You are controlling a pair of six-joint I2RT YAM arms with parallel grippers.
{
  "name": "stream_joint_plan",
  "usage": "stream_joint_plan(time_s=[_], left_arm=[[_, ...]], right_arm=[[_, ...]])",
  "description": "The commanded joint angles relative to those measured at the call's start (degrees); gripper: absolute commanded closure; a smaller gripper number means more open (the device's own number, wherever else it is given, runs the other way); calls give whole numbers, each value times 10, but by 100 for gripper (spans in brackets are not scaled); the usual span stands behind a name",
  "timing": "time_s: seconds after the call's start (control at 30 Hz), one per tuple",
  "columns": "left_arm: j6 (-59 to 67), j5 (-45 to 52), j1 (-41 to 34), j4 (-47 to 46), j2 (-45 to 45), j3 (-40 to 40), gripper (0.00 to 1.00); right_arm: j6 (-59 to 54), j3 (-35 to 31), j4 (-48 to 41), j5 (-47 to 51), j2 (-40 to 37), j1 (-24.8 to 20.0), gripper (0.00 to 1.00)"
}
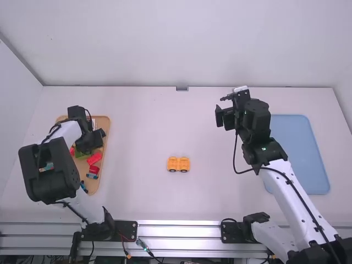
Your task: Assemble lego blocks to make yellow taxi
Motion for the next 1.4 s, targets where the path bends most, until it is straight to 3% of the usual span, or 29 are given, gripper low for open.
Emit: stream_joint_plan(time_s=[0.0, 1.37], left_arm=[[-6, -11, -5, 7, 4, -12, 56], [40, 13, -5, 198, 4, -123, 64]], right_arm=[[6, -3, 0, 1, 6, 2, 1], [6, -3, -3, -17, 6, 2, 1]])
